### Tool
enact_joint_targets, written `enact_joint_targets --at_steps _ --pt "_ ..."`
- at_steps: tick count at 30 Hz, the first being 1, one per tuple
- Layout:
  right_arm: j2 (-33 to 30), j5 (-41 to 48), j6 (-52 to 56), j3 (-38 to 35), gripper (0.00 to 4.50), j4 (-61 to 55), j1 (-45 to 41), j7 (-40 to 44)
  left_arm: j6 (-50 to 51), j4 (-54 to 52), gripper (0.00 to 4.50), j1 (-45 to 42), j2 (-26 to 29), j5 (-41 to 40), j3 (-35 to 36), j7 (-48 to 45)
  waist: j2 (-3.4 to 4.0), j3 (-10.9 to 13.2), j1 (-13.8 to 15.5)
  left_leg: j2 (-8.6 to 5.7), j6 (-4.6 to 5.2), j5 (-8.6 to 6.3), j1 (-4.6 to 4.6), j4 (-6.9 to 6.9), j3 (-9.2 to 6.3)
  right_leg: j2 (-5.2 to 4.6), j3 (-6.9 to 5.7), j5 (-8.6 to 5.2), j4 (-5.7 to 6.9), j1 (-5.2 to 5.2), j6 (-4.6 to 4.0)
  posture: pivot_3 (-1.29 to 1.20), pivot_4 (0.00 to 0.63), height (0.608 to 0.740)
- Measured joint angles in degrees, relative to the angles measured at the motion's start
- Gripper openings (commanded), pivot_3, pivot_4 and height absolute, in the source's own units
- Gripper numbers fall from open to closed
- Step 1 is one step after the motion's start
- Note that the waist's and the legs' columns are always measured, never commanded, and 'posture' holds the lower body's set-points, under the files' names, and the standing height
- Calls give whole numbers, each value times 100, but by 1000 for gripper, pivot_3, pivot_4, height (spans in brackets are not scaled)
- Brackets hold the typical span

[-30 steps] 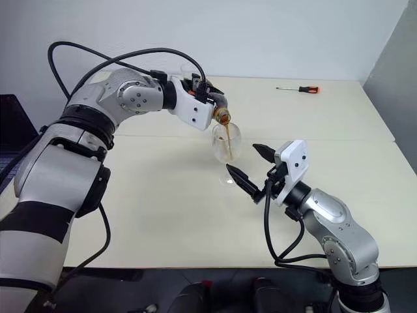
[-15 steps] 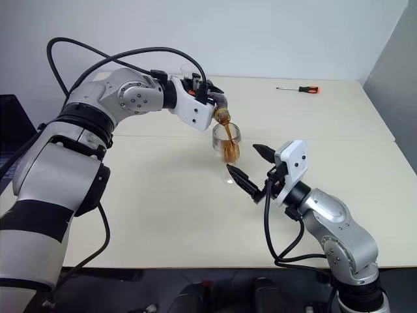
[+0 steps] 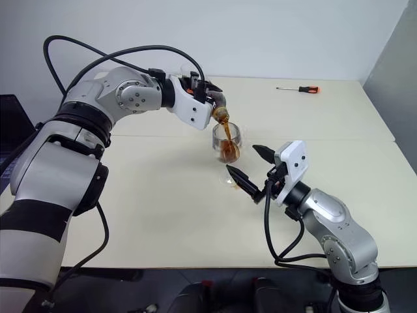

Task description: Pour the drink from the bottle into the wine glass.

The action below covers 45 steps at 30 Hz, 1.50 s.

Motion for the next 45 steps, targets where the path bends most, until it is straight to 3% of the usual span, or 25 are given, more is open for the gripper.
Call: enact_joint_targets --at_steps 45 --pt "-1 -9 0 1 4500 21 -3 39 -26 0 1419 -5 31 0 0 2 0 0 0 -3 1 1 0 0 0 -4 0 0 1 0 0 0 150 740"
